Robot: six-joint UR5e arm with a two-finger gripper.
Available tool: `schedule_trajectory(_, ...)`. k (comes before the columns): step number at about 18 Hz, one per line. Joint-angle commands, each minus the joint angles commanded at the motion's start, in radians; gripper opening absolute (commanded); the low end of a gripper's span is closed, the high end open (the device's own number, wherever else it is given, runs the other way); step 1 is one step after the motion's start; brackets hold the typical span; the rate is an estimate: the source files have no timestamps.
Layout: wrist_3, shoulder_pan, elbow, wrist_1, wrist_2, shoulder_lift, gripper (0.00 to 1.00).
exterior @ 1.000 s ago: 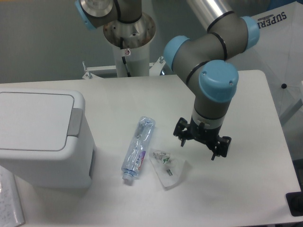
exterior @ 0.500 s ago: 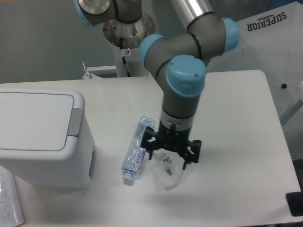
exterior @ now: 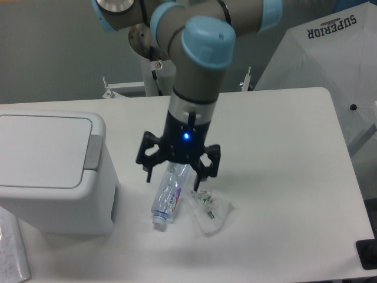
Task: Open the trash can
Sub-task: 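Swing the open gripper over to the trash can lid's edge, then push the trash can lid open with the gripper fingers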
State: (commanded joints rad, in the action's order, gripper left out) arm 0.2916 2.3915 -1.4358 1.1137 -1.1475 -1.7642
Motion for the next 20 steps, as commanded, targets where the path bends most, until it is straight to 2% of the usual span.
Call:
schedule_trajectory(6,-0.012,-0.074,-0.029,0.002,-0.009,0.017,1.00)
schedule_trajectory(14,0.001,-0.084,-0.095,-0.003,-0.011,0.048,1.00)
schedule_trajectory(20,0.004,-0.086,-0.101,0.000,-0.012,0.046,1.00)
